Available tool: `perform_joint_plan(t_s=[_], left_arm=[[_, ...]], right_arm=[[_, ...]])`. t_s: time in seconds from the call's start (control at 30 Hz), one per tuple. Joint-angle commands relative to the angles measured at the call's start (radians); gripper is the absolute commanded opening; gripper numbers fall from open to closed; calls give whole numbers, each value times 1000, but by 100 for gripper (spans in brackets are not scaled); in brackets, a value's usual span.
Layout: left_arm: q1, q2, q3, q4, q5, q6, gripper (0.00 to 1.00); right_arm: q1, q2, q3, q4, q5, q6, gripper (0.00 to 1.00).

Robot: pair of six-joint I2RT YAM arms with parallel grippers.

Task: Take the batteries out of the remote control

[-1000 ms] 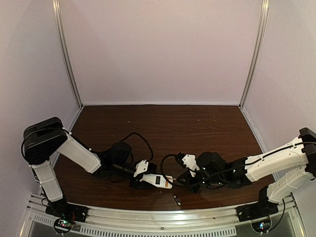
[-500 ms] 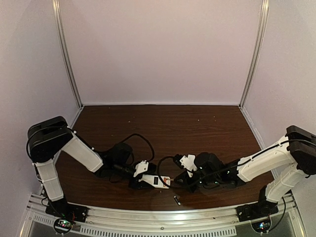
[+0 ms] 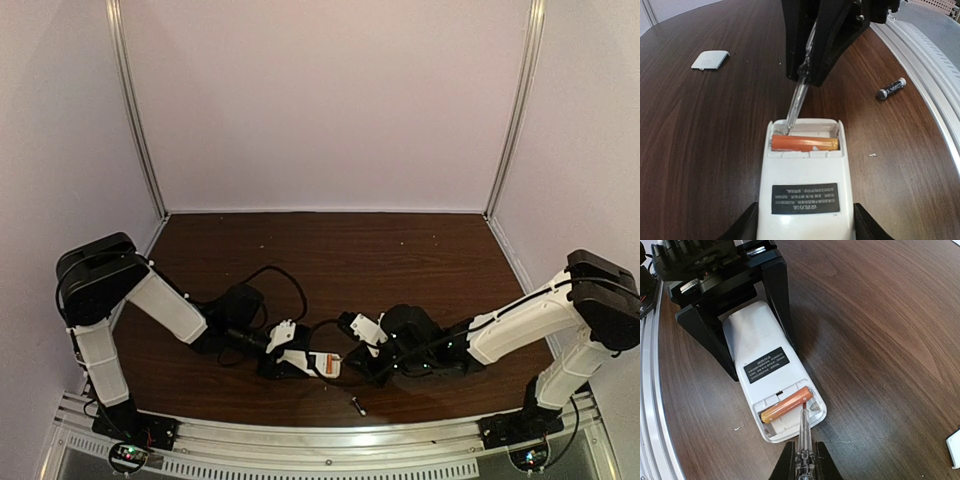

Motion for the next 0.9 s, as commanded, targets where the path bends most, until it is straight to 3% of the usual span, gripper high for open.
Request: perform_joint_plan(t_s=[0.0, 0.53, 0.87], left_arm=[[-18, 21, 43, 96, 28, 23, 0], [-15, 13, 38, 112, 13, 9, 0], [-15, 12, 36, 114, 18, 9, 0]], right_arm=[[20, 78, 11, -123, -1, 6, 0], [68, -91, 32, -291, -14, 142, 0], [99, -104, 33, -317, -5, 161, 0]])
